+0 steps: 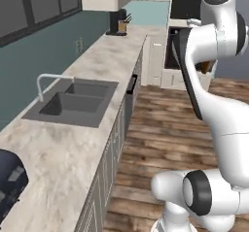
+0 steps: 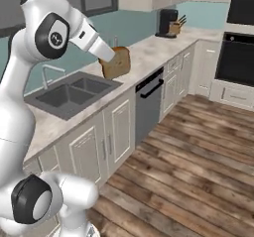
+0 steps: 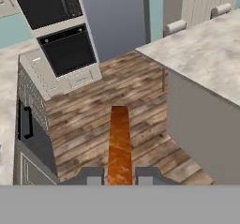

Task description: Start the toaster. Once the lever pops up, take the bread to the plate on the dining counter.

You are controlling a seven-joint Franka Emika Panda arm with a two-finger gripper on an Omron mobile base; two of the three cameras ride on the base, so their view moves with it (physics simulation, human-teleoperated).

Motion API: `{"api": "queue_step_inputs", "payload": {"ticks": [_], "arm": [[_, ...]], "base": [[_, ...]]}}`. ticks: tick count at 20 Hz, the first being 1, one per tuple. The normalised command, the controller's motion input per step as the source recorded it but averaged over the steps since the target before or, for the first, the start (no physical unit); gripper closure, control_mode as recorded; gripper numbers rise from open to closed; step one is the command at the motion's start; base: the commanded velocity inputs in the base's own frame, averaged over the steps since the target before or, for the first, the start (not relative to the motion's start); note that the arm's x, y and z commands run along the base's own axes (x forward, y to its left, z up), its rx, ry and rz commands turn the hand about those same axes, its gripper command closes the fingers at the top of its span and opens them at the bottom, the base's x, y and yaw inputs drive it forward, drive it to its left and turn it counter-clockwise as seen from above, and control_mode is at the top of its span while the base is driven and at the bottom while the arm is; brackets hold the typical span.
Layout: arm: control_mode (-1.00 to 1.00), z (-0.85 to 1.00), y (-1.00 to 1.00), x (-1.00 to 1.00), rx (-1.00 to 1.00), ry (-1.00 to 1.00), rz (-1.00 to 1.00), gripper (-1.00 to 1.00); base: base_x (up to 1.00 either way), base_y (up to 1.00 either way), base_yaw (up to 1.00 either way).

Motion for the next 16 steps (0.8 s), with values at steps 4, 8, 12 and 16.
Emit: {"api": "queue_step_inputs", "payload": {"ticks": [4, 8, 12, 16], "arm": [[1.00, 0.00, 0.00, 0.00, 0.00, 0.00, 0.00, 1.00], [1.00, 0.00, 0.00, 0.00, 0.00, 0.00, 0.00, 1.00], [1.00, 0.00, 0.00, 0.00, 0.00, 0.00, 0.00, 1.00], [1.00, 0.00, 0.00, 0.00, 0.00, 0.00, 0.00, 1.00]], "base": [[-0.24, 0.12, -0.63], [-0.21, 0.11, -0.62], [-0.20, 0.08, -0.62], [-0.18, 0.04, -0.61]]}}
